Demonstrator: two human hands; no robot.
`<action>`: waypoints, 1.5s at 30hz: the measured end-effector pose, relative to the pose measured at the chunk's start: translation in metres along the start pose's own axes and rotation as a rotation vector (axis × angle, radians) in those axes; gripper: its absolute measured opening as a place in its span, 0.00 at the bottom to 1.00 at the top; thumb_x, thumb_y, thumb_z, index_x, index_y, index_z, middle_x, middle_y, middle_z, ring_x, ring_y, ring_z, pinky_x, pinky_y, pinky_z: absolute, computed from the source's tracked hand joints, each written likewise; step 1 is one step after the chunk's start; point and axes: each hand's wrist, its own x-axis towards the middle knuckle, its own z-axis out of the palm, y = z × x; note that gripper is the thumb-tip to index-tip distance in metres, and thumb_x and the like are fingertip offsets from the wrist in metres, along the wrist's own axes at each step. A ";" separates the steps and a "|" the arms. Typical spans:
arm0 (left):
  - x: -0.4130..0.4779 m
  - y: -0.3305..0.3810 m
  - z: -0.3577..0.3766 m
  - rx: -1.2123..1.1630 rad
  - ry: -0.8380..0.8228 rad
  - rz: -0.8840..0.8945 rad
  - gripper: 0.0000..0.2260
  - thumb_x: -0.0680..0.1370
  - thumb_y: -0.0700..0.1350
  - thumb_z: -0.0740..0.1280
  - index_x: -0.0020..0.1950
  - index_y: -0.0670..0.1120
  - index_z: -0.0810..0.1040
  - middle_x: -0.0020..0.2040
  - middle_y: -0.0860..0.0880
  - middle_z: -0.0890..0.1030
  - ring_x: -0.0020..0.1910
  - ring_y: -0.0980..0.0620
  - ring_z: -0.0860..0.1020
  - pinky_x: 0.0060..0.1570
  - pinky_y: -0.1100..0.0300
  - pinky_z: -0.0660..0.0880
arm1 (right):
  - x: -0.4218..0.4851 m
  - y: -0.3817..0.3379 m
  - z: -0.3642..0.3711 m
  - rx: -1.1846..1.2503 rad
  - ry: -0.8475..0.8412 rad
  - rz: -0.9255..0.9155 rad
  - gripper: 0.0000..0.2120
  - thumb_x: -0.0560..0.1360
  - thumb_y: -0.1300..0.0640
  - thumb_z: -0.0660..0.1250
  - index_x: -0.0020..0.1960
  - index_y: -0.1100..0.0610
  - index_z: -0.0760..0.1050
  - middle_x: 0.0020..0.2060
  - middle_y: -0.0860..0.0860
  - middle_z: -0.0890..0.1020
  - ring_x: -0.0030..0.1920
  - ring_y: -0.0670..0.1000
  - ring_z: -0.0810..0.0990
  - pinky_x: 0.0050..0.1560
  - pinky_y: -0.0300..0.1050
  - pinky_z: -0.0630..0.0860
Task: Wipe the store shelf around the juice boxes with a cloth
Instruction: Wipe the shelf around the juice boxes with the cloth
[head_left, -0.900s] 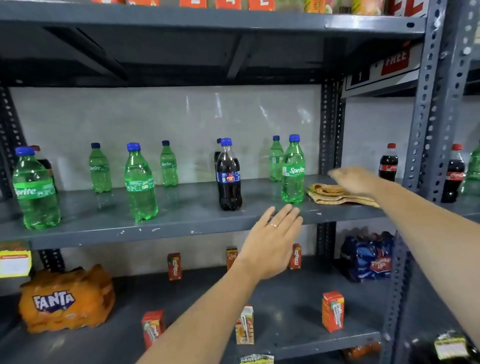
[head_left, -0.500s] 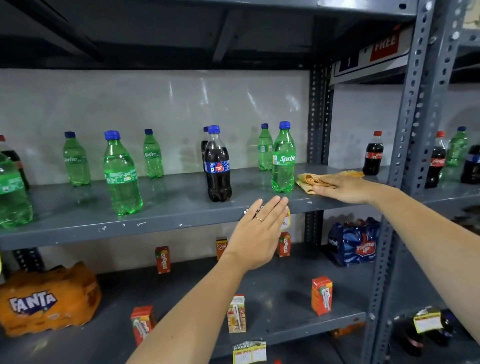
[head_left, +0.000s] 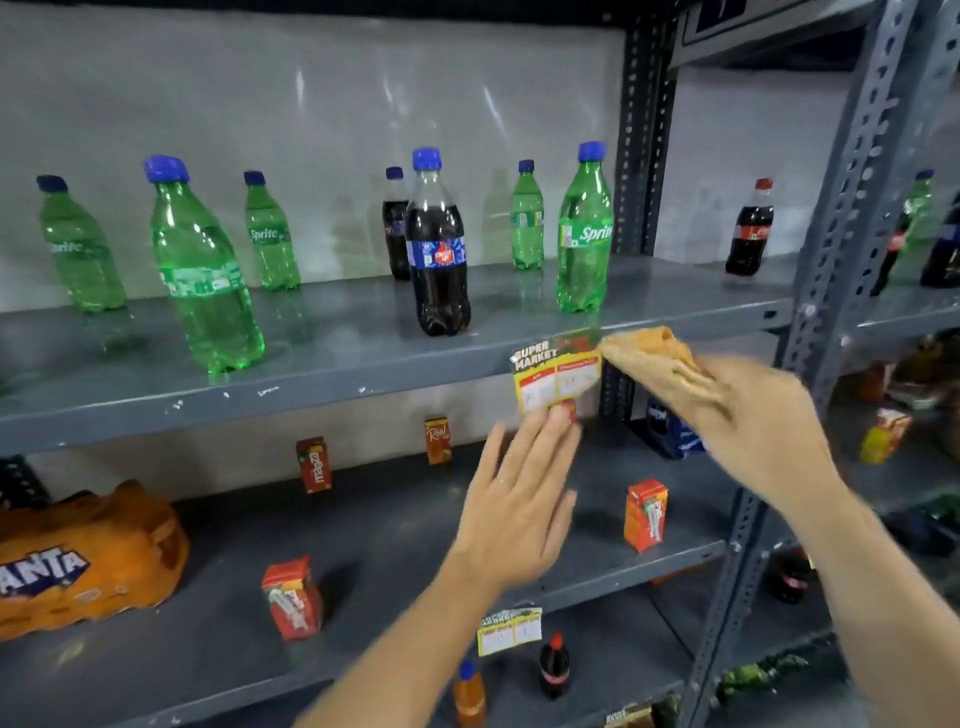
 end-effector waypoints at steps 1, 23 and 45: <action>-0.033 0.005 0.009 -0.057 -0.039 -0.097 0.28 0.81 0.51 0.54 0.78 0.42 0.53 0.80 0.44 0.49 0.78 0.45 0.49 0.75 0.46 0.44 | -0.022 -0.005 0.012 0.100 0.002 0.049 0.06 0.71 0.58 0.69 0.45 0.60 0.80 0.32 0.50 0.78 0.34 0.57 0.80 0.35 0.44 0.71; -0.233 -0.030 0.100 0.014 -0.785 -0.558 0.30 0.81 0.60 0.49 0.78 0.44 0.53 0.80 0.46 0.52 0.78 0.48 0.50 0.74 0.48 0.46 | -0.058 -0.001 0.311 -0.150 -1.002 0.050 0.20 0.77 0.60 0.55 0.67 0.51 0.72 0.61 0.54 0.80 0.61 0.58 0.78 0.58 0.52 0.76; -0.235 -0.026 0.105 0.064 -0.796 -0.643 0.31 0.81 0.60 0.50 0.78 0.43 0.53 0.78 0.45 0.56 0.78 0.49 0.48 0.74 0.51 0.46 | -0.006 0.033 0.296 -0.022 -0.797 0.213 0.20 0.76 0.60 0.57 0.66 0.50 0.75 0.65 0.52 0.76 0.63 0.59 0.76 0.61 0.54 0.73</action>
